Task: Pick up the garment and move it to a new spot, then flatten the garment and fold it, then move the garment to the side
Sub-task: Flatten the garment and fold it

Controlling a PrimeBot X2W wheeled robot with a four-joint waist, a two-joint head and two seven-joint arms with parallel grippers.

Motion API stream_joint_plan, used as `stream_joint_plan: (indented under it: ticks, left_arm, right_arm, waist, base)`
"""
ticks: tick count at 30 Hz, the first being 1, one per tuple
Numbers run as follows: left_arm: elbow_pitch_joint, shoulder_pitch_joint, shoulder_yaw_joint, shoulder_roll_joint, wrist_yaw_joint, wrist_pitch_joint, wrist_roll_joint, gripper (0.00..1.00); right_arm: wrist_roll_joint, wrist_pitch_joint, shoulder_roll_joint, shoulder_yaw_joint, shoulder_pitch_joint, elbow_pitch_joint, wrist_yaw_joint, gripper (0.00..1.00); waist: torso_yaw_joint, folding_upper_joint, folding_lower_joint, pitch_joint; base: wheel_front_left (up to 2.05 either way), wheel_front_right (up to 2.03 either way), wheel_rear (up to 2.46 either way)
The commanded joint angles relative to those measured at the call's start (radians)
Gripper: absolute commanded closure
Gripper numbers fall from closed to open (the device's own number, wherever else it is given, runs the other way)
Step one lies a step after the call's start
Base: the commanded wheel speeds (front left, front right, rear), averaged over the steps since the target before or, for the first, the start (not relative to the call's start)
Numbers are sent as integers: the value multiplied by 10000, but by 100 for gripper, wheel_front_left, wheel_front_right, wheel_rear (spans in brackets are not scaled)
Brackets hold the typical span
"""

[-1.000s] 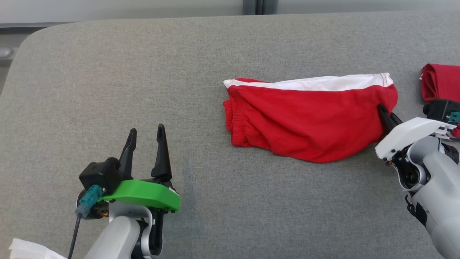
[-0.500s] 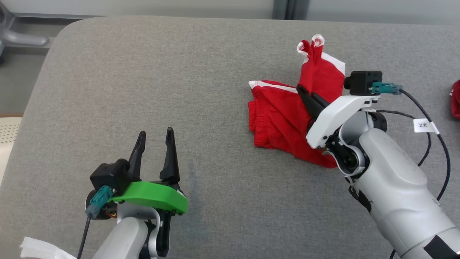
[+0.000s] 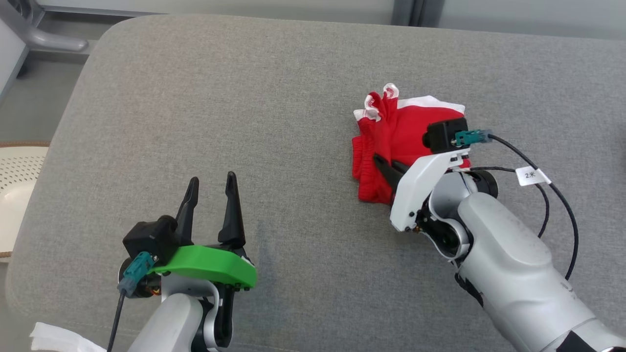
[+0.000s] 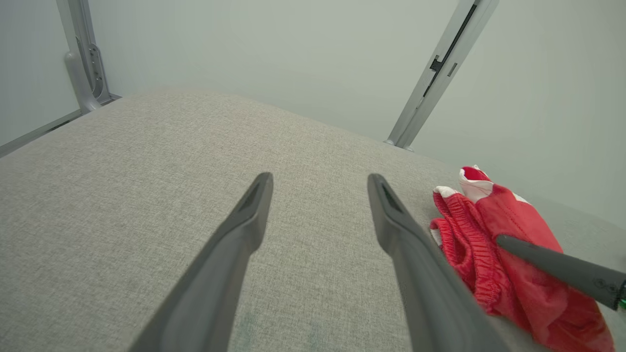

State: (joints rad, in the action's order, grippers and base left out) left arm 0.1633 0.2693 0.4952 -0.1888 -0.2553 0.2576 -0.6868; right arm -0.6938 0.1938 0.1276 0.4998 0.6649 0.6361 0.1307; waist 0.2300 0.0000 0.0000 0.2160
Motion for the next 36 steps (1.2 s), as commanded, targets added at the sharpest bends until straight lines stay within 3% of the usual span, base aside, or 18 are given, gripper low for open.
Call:
stream_joint_plan:
  ticks: [1, 2, 3, 12, 22, 27, 36]
  left_arm:
    - [13, 35, -25, 30, 43, 52, 39, 0]
    - [22, 38, -30, 34, 56, 55, 50, 0]
    - [31, 43, -32, 43, 63, 59, 62, 0]
    - [110, 8, 17, 140, 98, 76, 134, 0]
    - [119, -116, 180, 205, 157, 80, 216, 0]
    - [189, 23, 222, 225, 287, 70, 332, 0]
    - [616, -67, 80, 401, 497, 73, 1045, 0]
  right_arm:
    - [88, 55, -25, 163, -102, -196, -2, 75]
    - [92, 54, -28, 269, -140, -354, -2, 15]
    - [59, 26, -17, 365, -210, -518, -2, 0]
    - [-128, -310, 555, 533, -781, -2335, -2, 0]
    - [988, -1208, 1126, -1801, -1594, -3254, -2, 0]
    - [2031, -1802, 922, -2612, -1968, -3316, -2, 0]
    - [3526, -3131, -38, -4205, -3375, -3725, -2, 0]
  waist:
    - [-81, 0, 0, -9]
    - [-116, 0, 0, -12]
    - [-161, 0, 0, -17]
    - [-451, 0, 0, -117]
    - [-595, 0, 0, -254]
    - [-707, 0, 0, -384]
    - [-1096, 0, 0, -1138]
  base:
    - [0, 0, 0]
    - [0, 0, 0]
    - [0, 0, 0]
    - [0, 0, 0]
    - [0, 0, 0]
    - [0, 0, 0]
    - [0, 0, 0]
